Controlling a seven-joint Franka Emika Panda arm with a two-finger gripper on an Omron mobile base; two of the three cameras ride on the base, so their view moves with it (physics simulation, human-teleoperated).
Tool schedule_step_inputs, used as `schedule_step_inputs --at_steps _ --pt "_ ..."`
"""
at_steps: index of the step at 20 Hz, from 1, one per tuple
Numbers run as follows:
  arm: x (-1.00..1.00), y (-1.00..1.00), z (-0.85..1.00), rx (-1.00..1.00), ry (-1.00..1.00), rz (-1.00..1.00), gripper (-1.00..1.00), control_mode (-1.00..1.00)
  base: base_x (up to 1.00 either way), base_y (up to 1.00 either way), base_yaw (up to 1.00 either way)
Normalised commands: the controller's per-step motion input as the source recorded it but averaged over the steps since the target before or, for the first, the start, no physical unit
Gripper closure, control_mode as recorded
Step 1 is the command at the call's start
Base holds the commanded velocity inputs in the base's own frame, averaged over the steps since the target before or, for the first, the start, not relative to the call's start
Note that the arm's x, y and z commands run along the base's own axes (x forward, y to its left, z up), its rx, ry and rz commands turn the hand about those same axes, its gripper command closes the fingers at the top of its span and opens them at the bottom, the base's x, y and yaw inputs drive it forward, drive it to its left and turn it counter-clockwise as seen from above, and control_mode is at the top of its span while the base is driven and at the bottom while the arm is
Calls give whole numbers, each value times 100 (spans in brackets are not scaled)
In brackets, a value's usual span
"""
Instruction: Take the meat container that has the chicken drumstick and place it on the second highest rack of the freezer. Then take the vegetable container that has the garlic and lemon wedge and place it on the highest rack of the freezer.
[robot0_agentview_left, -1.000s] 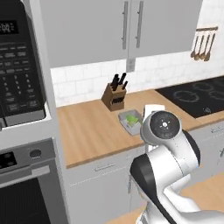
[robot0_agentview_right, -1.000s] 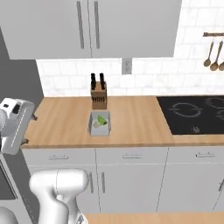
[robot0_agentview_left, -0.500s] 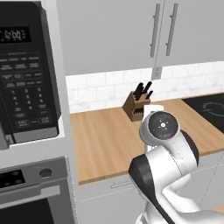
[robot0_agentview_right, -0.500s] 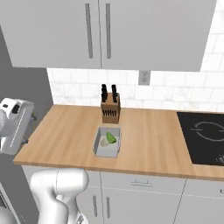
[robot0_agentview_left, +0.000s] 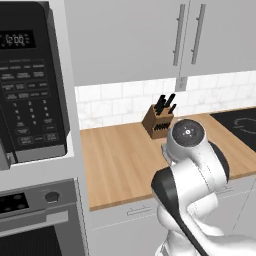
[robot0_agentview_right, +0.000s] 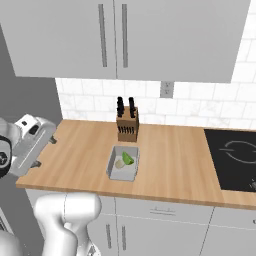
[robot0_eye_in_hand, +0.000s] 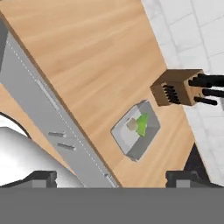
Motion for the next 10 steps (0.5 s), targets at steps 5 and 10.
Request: schedule_step_inputs --at_steps 5,10 --pt "5 -53 -41 31 7 -65 -100 -100 0 0 0" --pt "-1 -43 -51 34 -1 -69 -100 -100 0 0 0"
